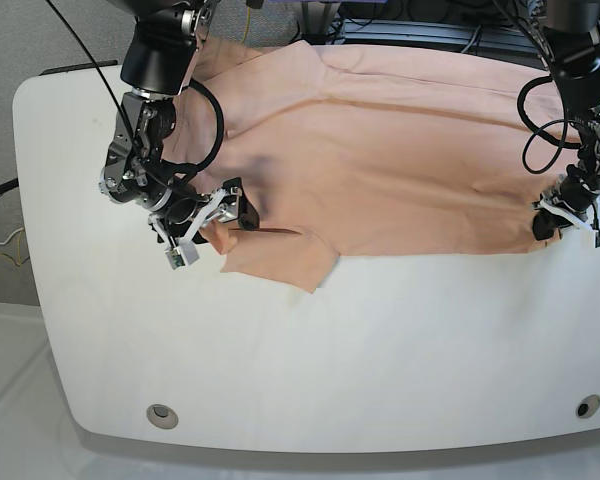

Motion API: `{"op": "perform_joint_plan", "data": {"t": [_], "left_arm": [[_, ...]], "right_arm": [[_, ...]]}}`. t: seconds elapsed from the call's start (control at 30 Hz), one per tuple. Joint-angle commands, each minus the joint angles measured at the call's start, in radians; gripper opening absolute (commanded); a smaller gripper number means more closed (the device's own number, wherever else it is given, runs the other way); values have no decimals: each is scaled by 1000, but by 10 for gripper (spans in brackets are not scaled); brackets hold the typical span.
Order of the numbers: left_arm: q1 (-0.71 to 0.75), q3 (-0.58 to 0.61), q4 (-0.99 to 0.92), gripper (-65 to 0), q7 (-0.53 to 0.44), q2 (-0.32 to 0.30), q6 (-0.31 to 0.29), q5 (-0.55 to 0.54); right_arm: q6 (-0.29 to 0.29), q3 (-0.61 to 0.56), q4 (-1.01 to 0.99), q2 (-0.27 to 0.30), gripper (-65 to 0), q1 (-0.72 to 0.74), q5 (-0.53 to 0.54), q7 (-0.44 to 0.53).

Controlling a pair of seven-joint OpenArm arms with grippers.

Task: Fold the T-shirt properly
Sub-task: 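Lower the right gripper onto the shirt edge and close on it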

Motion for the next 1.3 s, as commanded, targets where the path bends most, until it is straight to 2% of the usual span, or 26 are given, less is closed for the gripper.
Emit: {"op": "perform_joint_plan", "data": {"t": [0.0, 0.27, 0.33, 0.4, 0.47, 0.7, 0.77, 1.0, 1.27], "left_arm": [[1, 1, 3, -624, 46, -16, 20, 45], [1, 0, 3, -624, 46, -16, 20, 45], [1, 0, 3, -624, 46, -16, 20, 45], [1, 0, 3, -624, 46, -16, 20, 45], [1, 0, 3, -624, 46, -16, 20, 45], [12, 0, 3, -624, 46, -16, 20, 45], [13, 0, 3, -624, 46, -16, 20, 44], [15, 0, 3, -624, 46, -14, 20, 44], [13, 0, 10, -624, 46, -14, 20, 44]], "right_arm": [[-7, -35, 39, -14, -67, -18, -23, -67], [-7, -78, 85, -19, -72, -44, -23, -67], [-7, -78, 82, -19, -92, -41, -26, -65], [-7, -78, 81, -19, -139, -41, -34, -64], [-7, -78, 81, -17, -204, -39, -34, -64], [-7, -76, 75, -13, -582, -19, -35, -30], [-7, -82, 58, -10, -650, -10, -35, -25], [-7, -118, -19, 16, -650, 34, -35, -22], [-7, -121, -50, 18, -650, 76, -35, -21]]}}
